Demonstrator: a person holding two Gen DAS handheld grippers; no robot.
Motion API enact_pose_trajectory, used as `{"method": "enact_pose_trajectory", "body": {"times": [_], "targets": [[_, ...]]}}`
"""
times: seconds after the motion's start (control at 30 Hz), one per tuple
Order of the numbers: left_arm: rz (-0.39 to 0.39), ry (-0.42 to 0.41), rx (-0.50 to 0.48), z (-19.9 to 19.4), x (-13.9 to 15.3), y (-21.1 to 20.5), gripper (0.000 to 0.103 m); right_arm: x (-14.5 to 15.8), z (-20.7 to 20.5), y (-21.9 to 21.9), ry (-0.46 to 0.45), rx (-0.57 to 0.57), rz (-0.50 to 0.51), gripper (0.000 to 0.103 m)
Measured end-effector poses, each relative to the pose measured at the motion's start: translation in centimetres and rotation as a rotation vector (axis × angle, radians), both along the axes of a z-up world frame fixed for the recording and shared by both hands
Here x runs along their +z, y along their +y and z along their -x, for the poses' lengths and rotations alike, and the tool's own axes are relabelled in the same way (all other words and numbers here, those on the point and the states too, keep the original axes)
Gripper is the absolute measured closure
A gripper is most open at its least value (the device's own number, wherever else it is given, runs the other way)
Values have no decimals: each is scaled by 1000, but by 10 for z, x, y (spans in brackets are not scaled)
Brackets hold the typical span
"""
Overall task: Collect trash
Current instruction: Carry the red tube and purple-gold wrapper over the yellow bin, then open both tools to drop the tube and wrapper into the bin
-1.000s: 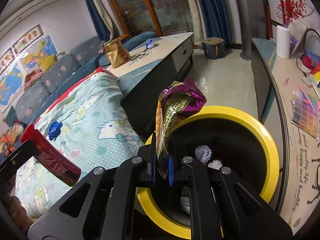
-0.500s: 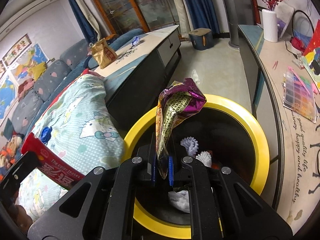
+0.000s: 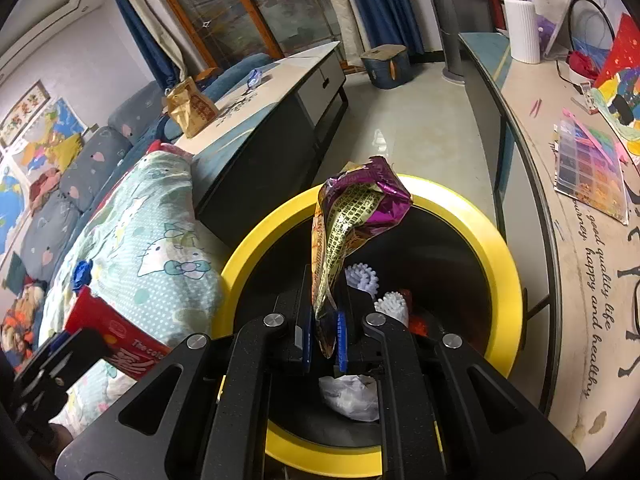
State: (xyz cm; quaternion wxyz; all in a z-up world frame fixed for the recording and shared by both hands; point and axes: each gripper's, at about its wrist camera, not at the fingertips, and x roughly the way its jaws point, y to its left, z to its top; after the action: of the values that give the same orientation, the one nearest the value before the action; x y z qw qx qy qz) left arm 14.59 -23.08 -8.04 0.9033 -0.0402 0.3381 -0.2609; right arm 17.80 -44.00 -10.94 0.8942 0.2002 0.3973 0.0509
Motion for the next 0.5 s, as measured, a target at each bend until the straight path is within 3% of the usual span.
{"method": "enact_pose_trajectory", "body": {"times": [0.5], "targets": [[-6,34,-39,-13,-25,-21,75,-9,2,-15,24,-30,-15,96]]}}
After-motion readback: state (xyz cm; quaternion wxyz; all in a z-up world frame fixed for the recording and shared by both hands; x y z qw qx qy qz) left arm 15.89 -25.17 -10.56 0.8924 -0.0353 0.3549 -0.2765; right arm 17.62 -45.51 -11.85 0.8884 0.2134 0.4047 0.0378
